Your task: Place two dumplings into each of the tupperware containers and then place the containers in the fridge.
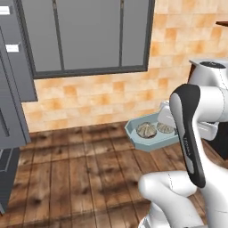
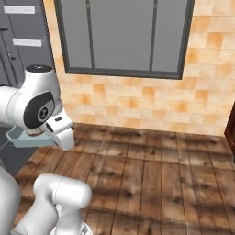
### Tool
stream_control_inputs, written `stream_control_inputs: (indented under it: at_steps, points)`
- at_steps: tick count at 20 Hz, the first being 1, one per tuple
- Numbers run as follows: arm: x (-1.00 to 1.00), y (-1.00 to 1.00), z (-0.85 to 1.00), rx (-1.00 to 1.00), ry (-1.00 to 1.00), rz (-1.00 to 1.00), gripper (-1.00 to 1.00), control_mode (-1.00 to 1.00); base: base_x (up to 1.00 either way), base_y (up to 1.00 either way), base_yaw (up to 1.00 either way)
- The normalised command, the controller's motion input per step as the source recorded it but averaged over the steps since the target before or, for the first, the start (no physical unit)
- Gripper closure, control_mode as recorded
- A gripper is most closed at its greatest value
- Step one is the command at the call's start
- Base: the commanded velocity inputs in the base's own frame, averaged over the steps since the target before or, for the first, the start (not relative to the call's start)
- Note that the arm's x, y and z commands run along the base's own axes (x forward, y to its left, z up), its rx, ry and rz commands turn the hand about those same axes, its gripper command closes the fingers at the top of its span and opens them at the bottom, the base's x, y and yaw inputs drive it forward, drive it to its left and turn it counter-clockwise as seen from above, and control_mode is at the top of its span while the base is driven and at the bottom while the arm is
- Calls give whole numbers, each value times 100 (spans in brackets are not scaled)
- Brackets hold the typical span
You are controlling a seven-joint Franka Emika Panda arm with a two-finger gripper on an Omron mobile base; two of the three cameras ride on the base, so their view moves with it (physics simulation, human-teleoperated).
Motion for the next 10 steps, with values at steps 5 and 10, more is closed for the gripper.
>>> stream_control_inputs:
  at_steps: [5, 10]
  points:
    - [0, 0, 0, 0, 0, 0, 100, 100, 100, -76, 21]
    - [0, 0, 0, 0, 0, 0, 100, 100, 100, 24, -12]
